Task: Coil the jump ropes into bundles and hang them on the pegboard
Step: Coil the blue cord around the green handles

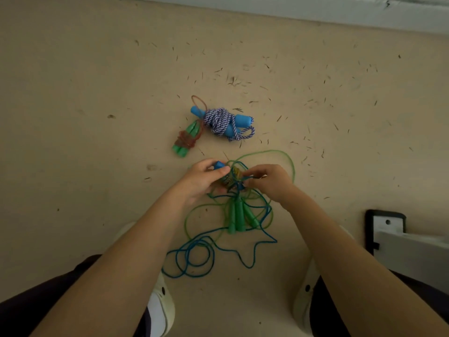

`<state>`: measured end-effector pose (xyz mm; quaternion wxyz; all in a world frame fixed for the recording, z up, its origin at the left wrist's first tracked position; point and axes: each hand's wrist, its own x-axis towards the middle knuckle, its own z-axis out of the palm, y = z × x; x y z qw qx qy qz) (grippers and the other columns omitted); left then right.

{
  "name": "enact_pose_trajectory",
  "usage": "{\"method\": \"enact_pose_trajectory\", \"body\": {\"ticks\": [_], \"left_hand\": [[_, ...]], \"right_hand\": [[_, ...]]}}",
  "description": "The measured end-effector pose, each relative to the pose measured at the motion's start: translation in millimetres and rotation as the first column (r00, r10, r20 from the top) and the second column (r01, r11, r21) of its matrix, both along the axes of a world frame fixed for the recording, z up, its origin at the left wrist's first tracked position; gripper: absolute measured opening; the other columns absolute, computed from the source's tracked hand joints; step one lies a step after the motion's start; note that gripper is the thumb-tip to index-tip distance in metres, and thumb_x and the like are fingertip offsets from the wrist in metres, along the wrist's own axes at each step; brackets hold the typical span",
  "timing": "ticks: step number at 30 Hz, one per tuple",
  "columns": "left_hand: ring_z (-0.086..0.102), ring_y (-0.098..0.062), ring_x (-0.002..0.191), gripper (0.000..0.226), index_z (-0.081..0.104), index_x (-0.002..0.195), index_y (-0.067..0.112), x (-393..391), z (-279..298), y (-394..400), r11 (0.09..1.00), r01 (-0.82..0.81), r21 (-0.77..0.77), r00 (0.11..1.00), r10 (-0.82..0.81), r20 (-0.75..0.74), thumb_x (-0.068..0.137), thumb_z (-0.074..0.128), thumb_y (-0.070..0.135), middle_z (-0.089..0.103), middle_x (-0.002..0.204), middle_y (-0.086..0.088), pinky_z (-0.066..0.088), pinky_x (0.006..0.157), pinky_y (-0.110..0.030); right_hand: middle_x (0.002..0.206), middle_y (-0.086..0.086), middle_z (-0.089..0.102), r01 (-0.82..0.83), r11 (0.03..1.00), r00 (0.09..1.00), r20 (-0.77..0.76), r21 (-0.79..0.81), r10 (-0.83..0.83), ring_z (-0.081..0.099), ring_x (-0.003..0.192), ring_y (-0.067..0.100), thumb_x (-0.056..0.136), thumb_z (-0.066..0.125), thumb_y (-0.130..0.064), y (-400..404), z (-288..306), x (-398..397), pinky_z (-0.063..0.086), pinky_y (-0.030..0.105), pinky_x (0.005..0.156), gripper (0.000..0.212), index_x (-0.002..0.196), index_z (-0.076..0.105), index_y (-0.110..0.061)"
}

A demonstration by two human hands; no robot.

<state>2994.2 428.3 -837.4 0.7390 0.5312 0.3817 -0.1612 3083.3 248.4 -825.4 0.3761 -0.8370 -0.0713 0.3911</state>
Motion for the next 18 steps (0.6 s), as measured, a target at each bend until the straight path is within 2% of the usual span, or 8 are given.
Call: {"method": "enact_pose_trajectory", "body": {"ticks": [2, 4, 7, 10, 12, 13, 16, 18], "left_hand": [[0.072, -0.011, 0.067, 0.008, 0.068, 0.098, 0.013, 2, 2, 3, 0.991, -0.12, 0.053, 0.993, 0.12, 0.007, 0.091, 0.07, 0.011, 0.07, 0.093, -0.009, 0.058, 0.052, -0.026], [0.072, -0.016, 0.077, 0.019, 0.066, 0.108, 0.008, 4, 4, 8, 0.967, -0.238, 0.092, 0.971, 0.238, 0.009, 0.091, 0.071, 0.011, 0.07, 0.098, -0.009, 0.059, 0.058, -0.025], [0.068, -0.017, 0.086, 0.028, 0.061, 0.118, 0.003, 5, 7, 16, 0.942, -0.313, 0.123, 0.949, 0.313, 0.021, 0.091, 0.069, 0.008, 0.067, 0.099, -0.009, 0.062, 0.068, -0.026], [0.066, -0.019, 0.077, 0.019, 0.063, 0.111, 0.002, 4, 8, 14, 0.958, -0.24, 0.156, 0.97, 0.244, -0.005, 0.092, 0.067, 0.004, 0.066, 0.09, -0.012, 0.06, 0.061, -0.024], [0.064, -0.02, 0.073, 0.011, 0.066, 0.104, 0.006, 6, 6, 6, 0.954, -0.157, 0.254, 0.985, 0.168, -0.025, 0.093, 0.067, 0.007, 0.066, 0.089, -0.011, 0.058, 0.059, -0.025], [0.063, -0.02, 0.077, 0.007, 0.066, 0.099, 0.01, 8, 4, 2, 0.94, -0.117, 0.321, 0.99, 0.136, -0.037, 0.093, 0.068, 0.01, 0.066, 0.09, -0.008, 0.055, 0.062, -0.029], [0.063, -0.02, 0.09, 0.024, 0.058, 0.095, 0.017, 14, 2, -2, 0.906, -0.081, 0.415, 0.989, 0.124, -0.077, 0.086, 0.077, 0.027, 0.064, 0.095, 0.0, 0.055, 0.079, -0.04], [0.066, -0.02, 0.095, 0.04, 0.055, 0.096, 0.018, 15, 2, -1, 0.903, -0.045, 0.427, 0.988, 0.102, -0.112, 0.079, 0.081, 0.042, 0.066, 0.102, -0.001, 0.057, 0.084, -0.045]], "right_hand": [[0.069, -0.004, 0.056, 0.051, 0.999, 0.998, -0.021, 0.007, -0.051, 0.048, 0.063, 0.007, 0.08, 0.079, -0.013, -5, 5, 5, 0.039, 0.017, 0.06, 0.011, 0.088, 0.076, -0.018], [0.07, -0.004, 0.06, 0.07, 0.997, 0.996, -0.054, -0.01, -0.07, 0.051, 0.066, 0.007, 0.082, 0.079, -0.017, -14, 10, 13, 0.041, 0.019, 0.062, 0.005, 0.082, 0.074, -0.019], [0.082, 0.0, 0.066, 0.012, 0.998, 0.995, -0.097, -0.062, -0.018, 0.058, 0.08, 0.014, 0.082, 0.079, -0.023, -26, 15, 23, 0.044, 0.022, 0.068, 0.009, 0.088, 0.075, -0.017], [0.109, -0.003, 0.064, -0.118, 0.986, 0.989, -0.104, -0.117, 0.106, 0.057, 0.103, 0.014, 0.081, 0.077, -0.038, -23, 15, 27, 0.041, 0.028, 0.084, 0.039, 0.114, 0.071, -0.019], [0.118, -0.005, 0.061, -0.096, 0.991, 0.993, -0.082, -0.089, 0.089, 0.055, 0.108, 0.011, 0.08, 0.074, -0.05, -9, 12, 23, 0.04, 0.029, 0.086, 0.053, 0.123, 0.066, -0.02], [0.12, -0.004, 0.061, -0.074, 0.994, 0.996, -0.059, -0.082, 0.069, 0.055, 0.106, 0.011, 0.079, 0.073, -0.053, 0, 9, 18, 0.04, 0.028, 0.086, 0.059, 0.126, 0.062, -0.019], [0.125, 0.004, 0.054, -0.044, 0.99, 0.997, 0.059, -0.133, 0.052, 0.053, 0.107, 0.015, 0.076, 0.079, -0.05, 20, -4, -1, 0.045, 0.031, 0.084, 0.076, 0.135, 0.047, -0.015], [0.126, 0.008, 0.053, -0.087, 0.978, 0.994, 0.051, -0.187, 0.098, 0.056, 0.109, 0.023, 0.074, 0.08, -0.051, 25, -11, -14, 0.05, 0.037, 0.086, 0.081, 0.134, 0.041, -0.014]]}}
